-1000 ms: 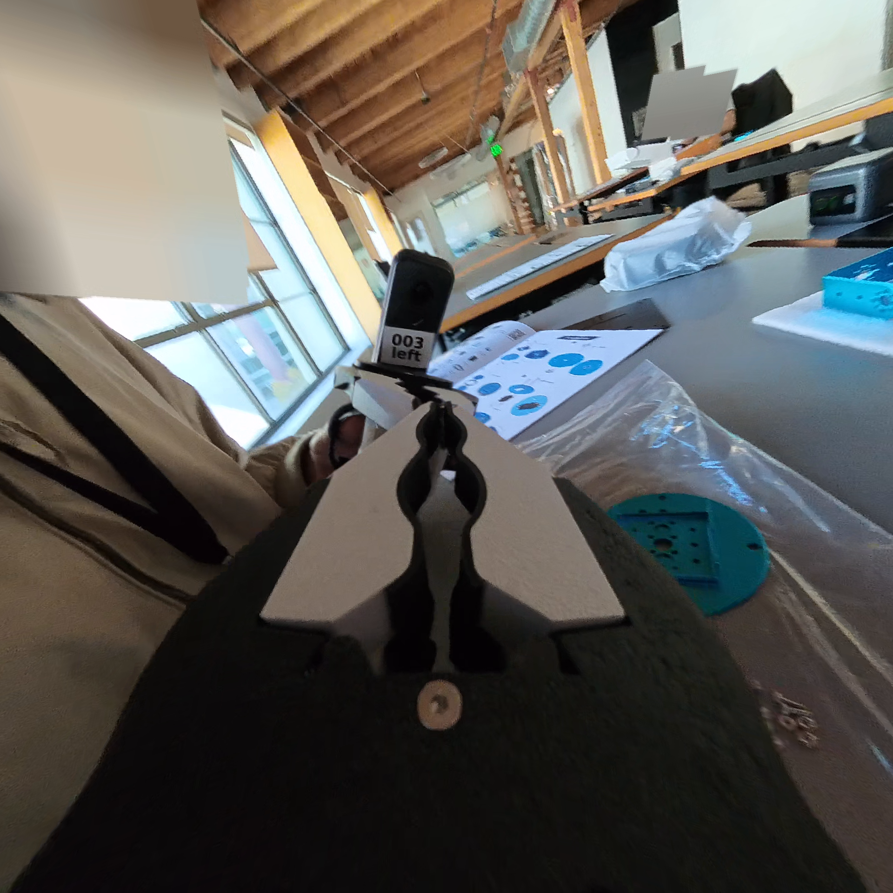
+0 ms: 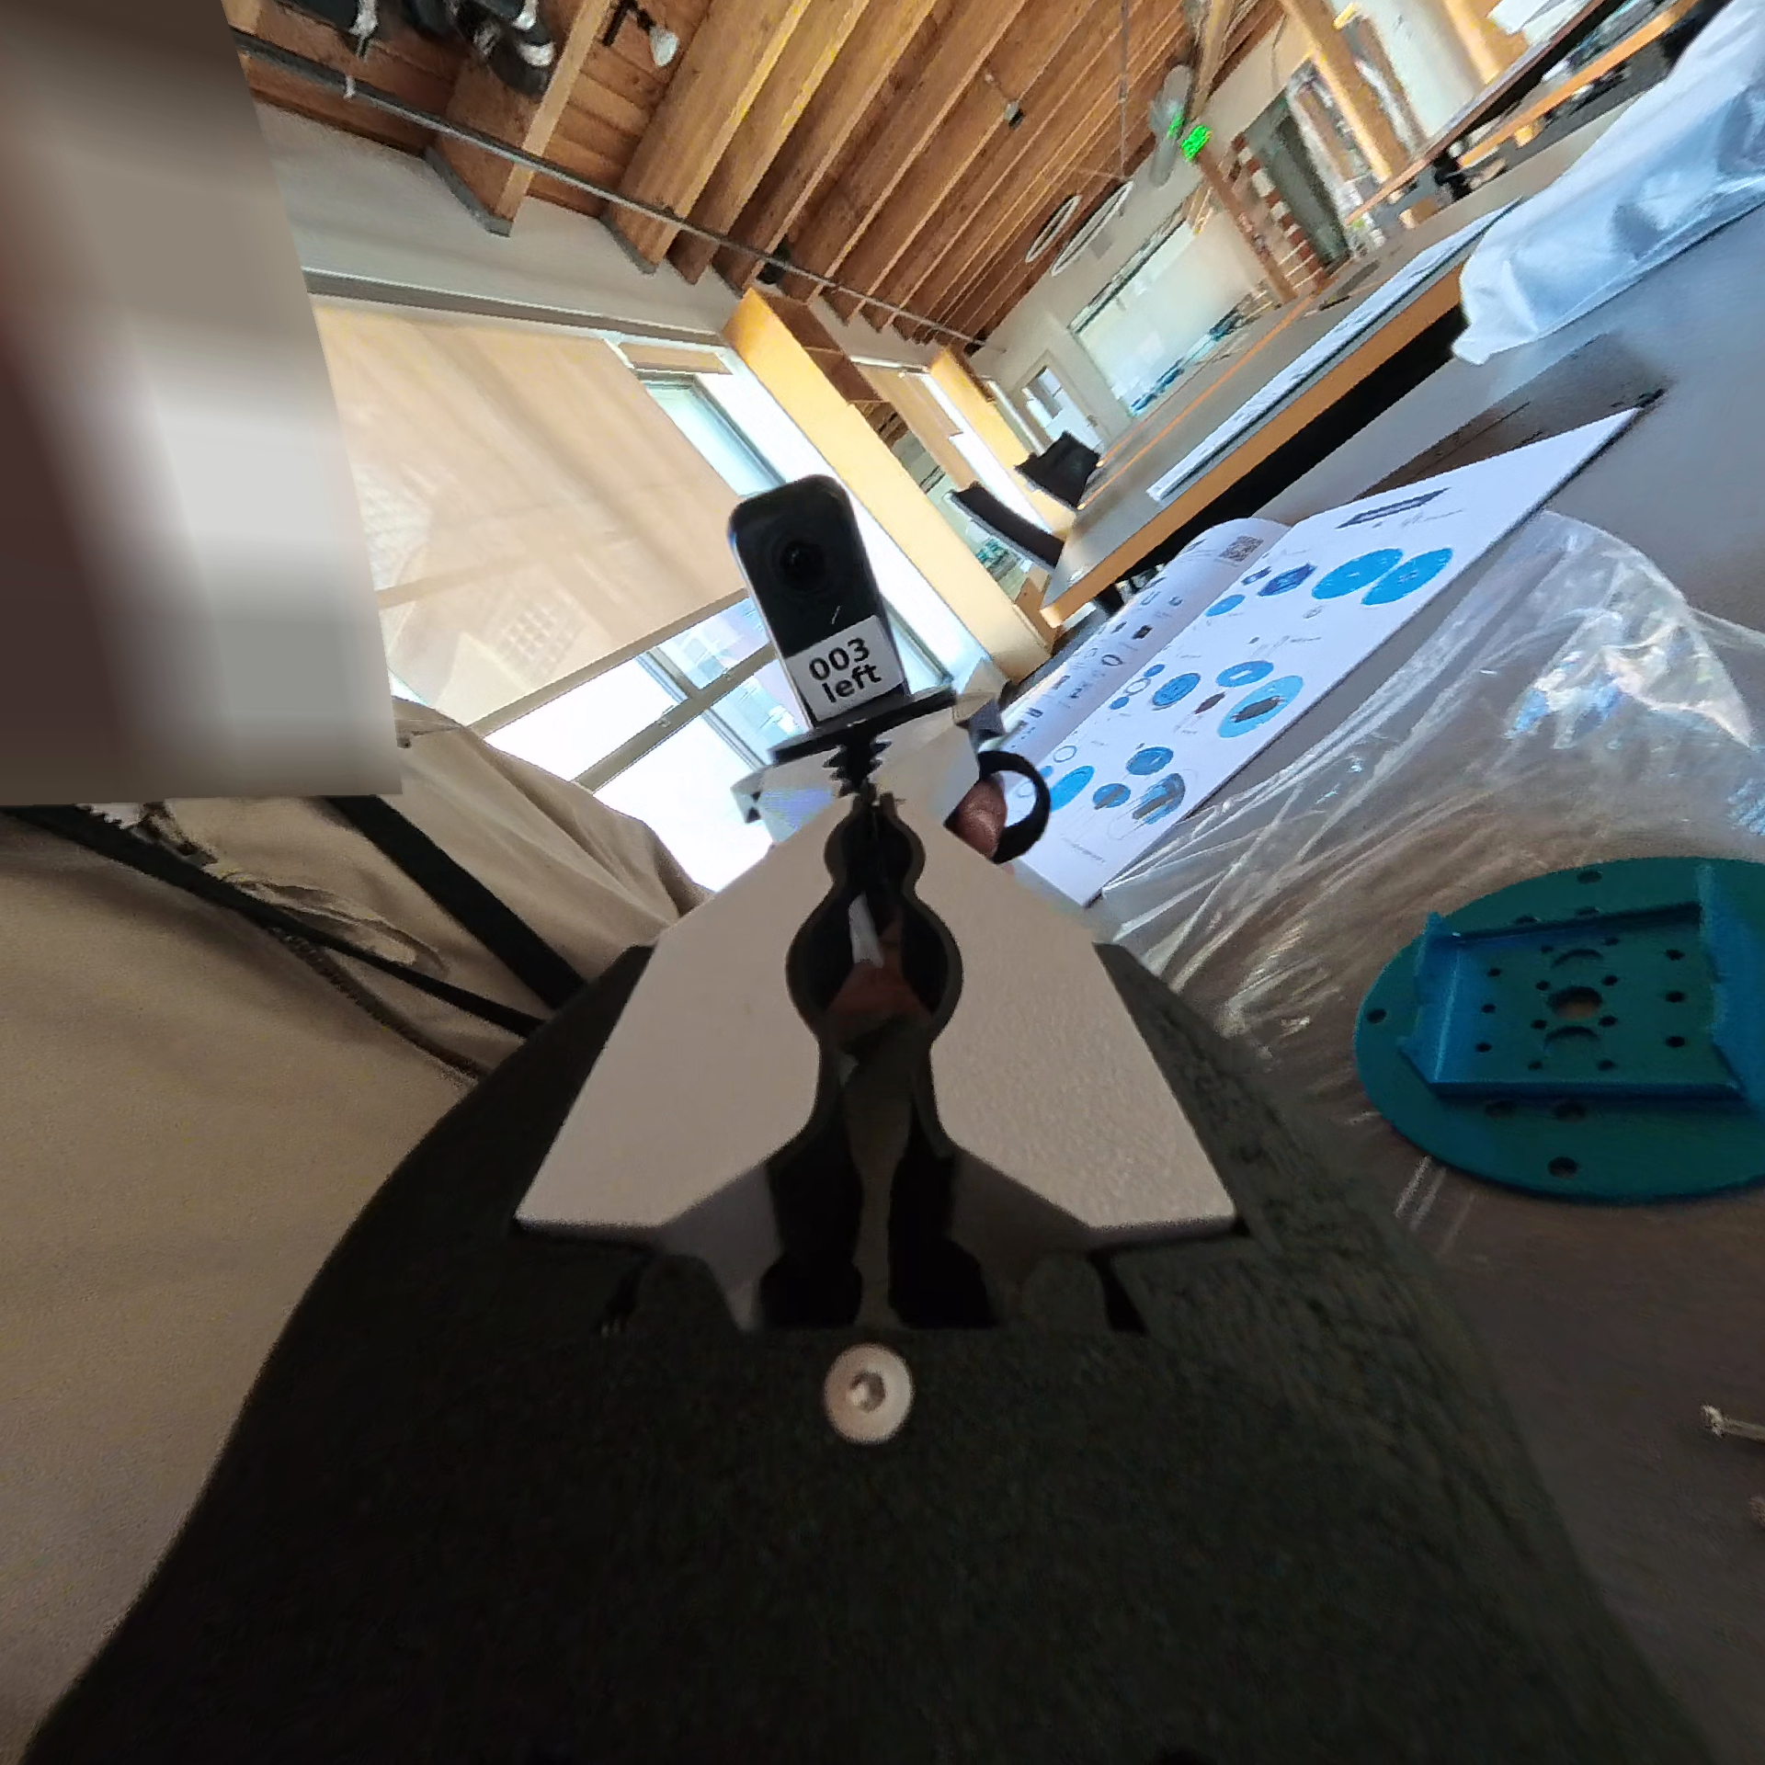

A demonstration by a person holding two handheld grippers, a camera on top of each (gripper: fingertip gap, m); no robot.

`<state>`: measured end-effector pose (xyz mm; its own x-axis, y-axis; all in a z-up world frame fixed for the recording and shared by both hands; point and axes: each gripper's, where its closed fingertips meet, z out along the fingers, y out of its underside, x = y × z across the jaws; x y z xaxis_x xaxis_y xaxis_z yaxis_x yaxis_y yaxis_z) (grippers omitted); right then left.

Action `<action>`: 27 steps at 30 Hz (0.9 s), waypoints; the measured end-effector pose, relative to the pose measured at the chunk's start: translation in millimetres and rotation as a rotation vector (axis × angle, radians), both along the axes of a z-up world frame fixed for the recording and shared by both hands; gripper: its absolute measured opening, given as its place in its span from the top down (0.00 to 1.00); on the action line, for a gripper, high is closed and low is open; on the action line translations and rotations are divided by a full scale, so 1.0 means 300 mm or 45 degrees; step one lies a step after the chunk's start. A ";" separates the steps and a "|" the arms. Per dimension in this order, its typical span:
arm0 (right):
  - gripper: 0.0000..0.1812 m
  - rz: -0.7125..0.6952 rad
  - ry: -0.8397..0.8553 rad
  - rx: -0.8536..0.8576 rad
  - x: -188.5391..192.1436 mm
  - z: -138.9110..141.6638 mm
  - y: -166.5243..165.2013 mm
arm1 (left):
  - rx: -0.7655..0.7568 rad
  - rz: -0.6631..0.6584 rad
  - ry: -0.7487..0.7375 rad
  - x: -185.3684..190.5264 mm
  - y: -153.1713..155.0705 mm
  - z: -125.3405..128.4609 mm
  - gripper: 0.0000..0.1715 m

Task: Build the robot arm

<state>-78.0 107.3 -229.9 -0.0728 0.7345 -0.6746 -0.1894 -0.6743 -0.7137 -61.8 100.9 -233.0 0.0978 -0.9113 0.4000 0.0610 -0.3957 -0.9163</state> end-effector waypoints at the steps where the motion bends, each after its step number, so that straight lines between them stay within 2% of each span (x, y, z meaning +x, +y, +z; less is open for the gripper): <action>1: 1.00 0.008 0.008 0.006 -0.001 0.006 -0.004 | 0.017 0.001 -0.006 -0.001 -0.003 0.006 1.00; 9: 0.97 -0.014 -0.014 0.099 0.005 0.020 -0.005 | 0.108 0.013 -0.017 0.003 -0.015 0.025 1.00; 14: 0.97 -0.115 -0.066 0.126 0.055 0.011 0.038 | 0.125 0.070 0.137 -0.003 0.016 -0.040 1.00; 19: 0.96 -0.357 -0.514 0.255 0.139 -0.128 0.130 | 0.081 0.204 0.466 -0.057 0.097 -0.179 1.00; 23: 0.95 -0.445 -0.799 0.397 0.182 -0.188 0.137 | 0.074 0.298 0.551 -0.143 0.132 -0.192 1.00; 27: 0.92 -0.453 -1.155 0.477 0.151 -0.256 0.114 | 0.115 0.353 0.653 -0.210 0.142 -0.210 0.92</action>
<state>-32.6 141.3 -306.7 0.6087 0.7880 -0.0924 0.3782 -0.3906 -0.8393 -124.8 143.4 -295.9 0.4977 -0.8523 0.1608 -0.3090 -0.3475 -0.8853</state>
